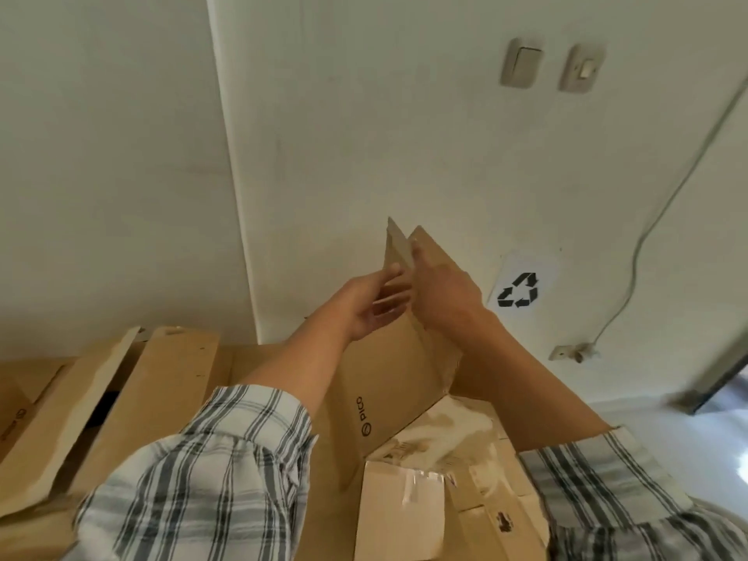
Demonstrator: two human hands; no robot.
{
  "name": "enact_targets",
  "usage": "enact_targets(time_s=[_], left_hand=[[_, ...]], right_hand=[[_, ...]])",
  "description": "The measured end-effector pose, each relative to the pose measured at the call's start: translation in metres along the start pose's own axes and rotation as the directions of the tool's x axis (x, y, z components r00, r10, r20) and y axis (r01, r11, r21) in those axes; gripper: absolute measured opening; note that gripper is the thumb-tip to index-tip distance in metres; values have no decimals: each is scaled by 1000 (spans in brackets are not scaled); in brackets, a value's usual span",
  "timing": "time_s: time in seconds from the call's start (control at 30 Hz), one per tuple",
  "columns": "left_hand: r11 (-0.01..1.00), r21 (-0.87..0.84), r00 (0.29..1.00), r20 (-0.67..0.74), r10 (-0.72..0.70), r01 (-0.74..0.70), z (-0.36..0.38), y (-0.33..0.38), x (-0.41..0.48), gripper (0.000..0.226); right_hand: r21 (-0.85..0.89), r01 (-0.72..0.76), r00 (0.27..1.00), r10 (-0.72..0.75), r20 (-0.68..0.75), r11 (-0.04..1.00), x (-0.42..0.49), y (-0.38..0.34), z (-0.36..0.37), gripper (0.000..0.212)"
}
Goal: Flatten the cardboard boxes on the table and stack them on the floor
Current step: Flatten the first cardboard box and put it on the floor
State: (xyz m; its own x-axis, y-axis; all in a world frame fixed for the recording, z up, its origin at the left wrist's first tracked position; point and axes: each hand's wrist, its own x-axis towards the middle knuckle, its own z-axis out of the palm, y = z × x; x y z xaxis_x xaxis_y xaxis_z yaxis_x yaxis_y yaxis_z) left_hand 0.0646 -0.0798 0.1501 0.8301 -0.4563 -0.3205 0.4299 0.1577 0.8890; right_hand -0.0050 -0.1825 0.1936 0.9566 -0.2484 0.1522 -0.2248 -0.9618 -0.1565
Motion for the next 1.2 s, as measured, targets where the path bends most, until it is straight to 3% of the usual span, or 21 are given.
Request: enact_targets(time_s=[0.07,0.13,0.17,0.23,0.3,0.37,0.47,0.57,0.6,0.67,0.73,0.77,0.9,1.03,1.2], left_hand=[[979,205,994,-101,30,-8,-9,-16,-3,61],[850,524,950,-289,114,57,-28,-38,-3,87],[823,555,912,-389,127,123,-38,-49,-5,92],[908,336,846,-532,-38,252,-59,-69,-12,103],[947,57,816,-526,-242,317,-79,-88,-18,127],[955,-53,814,-510,-276,291,-92,-103,-17,150],[980,-141,812,-550,-198,144,-101,-104,-19,127],[989,-146,757,-647,-87,-12,-106,-92,-24,63],[993,-111,728,-684,-41,-48,-109,-90,-21,43],[997,-31,681,-732,24,-68,-108,-90,-21,34],[999,-4,648,-762,24,-42,-105,-101,-24,36],[1000,-2,638,-770,15,-26,-103,-110,-26,34],[998,-64,616,-786,-45,-8,-95,-146,-40,29],[992,-116,600,-791,-120,46,-99,-176,-55,32],[947,-129,607,-740,-289,293,-123,-204,-78,39]], right_hand=[[72,-32,999,35,-38,997,-5,18,-1,83],[199,-44,995,61,-76,979,-10,33,-3,81],[292,-38,992,70,-100,956,-10,40,-3,81],[461,6,983,80,-168,887,-11,55,-7,79],[587,49,968,106,-227,808,-7,70,-12,74],[719,45,961,168,-221,693,-2,86,-12,70],[815,5,958,232,-171,580,4,105,-7,67],[693,-72,964,229,-137,717,7,117,-2,63],[602,-113,973,211,-95,790,8,119,2,63],[287,-182,983,170,67,941,10,116,16,68],[-61,-122,965,133,225,991,9,106,41,67],[-147,-56,954,97,284,988,7,99,56,66],[-37,151,895,-121,429,988,-8,68,127,67],[111,110,836,-153,528,988,-37,48,187,59],[199,65,807,-169,566,978,-64,45,232,53]])
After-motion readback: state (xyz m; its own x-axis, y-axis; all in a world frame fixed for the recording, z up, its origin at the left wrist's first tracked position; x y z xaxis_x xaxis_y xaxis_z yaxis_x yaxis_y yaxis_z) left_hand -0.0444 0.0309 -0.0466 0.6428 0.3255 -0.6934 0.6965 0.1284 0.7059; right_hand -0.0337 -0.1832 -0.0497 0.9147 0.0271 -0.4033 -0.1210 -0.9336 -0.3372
